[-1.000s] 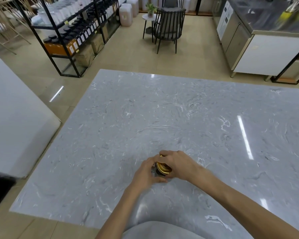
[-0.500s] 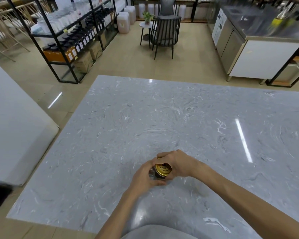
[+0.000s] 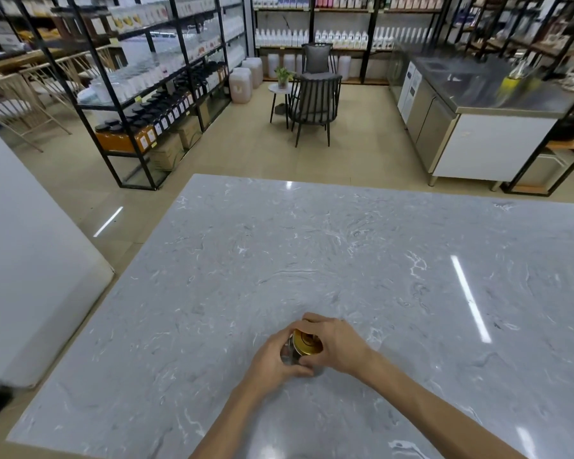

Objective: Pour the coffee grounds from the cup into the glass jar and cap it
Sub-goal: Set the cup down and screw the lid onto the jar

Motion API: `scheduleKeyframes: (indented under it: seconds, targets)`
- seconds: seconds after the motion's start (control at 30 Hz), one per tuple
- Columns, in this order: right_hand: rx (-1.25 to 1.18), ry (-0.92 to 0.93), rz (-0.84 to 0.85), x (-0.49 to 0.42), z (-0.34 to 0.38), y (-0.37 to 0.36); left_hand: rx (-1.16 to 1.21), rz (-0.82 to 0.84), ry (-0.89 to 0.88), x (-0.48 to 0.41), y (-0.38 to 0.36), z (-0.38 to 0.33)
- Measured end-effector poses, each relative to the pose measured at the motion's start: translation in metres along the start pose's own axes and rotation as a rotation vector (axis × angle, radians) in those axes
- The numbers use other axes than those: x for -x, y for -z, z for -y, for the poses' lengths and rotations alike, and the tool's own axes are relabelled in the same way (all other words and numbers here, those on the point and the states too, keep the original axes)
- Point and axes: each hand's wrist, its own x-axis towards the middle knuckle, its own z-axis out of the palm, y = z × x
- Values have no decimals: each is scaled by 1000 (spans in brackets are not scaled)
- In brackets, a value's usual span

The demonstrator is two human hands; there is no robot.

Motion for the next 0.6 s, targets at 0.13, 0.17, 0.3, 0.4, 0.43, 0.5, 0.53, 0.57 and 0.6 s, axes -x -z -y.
scheduleKeyframes:
  seconds: [0.13, 0.17, 0.3, 0.4, 0.43, 0.5, 0.53, 0.57, 0.6]
  targets:
    - [168, -275, -60, -5, 22, -17, 19, -17, -26, 1, -2, -1]
    - [224, -320, -73, -6, 26, -23, 23, -21, -37, 1, -2, -3]
    - [209, -211, -94, 1, 15, -24, 44, -46, -72, 3, -5, -2]
    - [87, -15, -33, 4, 7, -10, 68, -41, -30, 3, -3, 0]
    - [80, -54, -55, 5, 6, -11, 68, -34, -26, 2, -3, 0]
    - [172, -201, -123, 8, 5, -13, 71, -36, -11, 2, -4, -1]
    - [189, -232, -135, 10, 4, -14, 85, -43, 0, 3, -4, -2]
    - [156, -194, -136, 12, 3, -16, 95, -47, 4, 4, -5, -2]
    - [115, -104, -126, 12, 1, -17, 99, -52, 2, 5, -6, -2]
